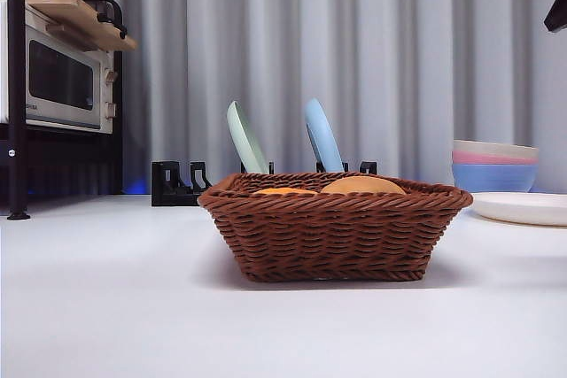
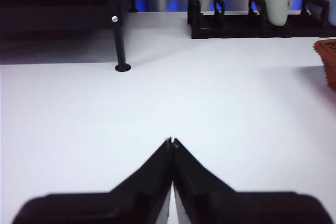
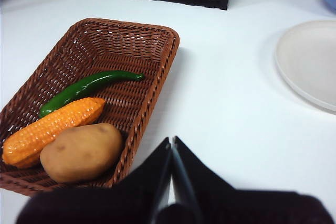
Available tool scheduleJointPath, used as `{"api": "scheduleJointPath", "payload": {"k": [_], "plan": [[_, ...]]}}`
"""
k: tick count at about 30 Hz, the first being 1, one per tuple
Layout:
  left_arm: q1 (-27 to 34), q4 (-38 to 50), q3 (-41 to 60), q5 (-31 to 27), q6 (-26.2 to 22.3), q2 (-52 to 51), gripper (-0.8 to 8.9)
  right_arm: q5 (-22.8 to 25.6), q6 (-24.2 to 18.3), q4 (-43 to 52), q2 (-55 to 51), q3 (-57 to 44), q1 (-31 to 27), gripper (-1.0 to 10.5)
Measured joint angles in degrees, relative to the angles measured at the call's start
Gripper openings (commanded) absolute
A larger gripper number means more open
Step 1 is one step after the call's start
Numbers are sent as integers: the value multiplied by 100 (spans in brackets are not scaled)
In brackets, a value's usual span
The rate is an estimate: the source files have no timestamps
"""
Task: Pick up the basket,pick up the corn from the table,pick up the potato from the table,pick up the cucumber from the table,put all items into the basket
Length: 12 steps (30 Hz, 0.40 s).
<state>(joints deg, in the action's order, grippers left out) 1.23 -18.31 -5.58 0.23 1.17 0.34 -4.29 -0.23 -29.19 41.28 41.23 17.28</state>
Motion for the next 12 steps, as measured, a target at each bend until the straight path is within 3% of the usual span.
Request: {"api": "scheduleJointPath", "payload": {"k": [12], "plan": [[52,260,275,20,39,-4,-3,0,0,-2,0,0,0,2]]}}
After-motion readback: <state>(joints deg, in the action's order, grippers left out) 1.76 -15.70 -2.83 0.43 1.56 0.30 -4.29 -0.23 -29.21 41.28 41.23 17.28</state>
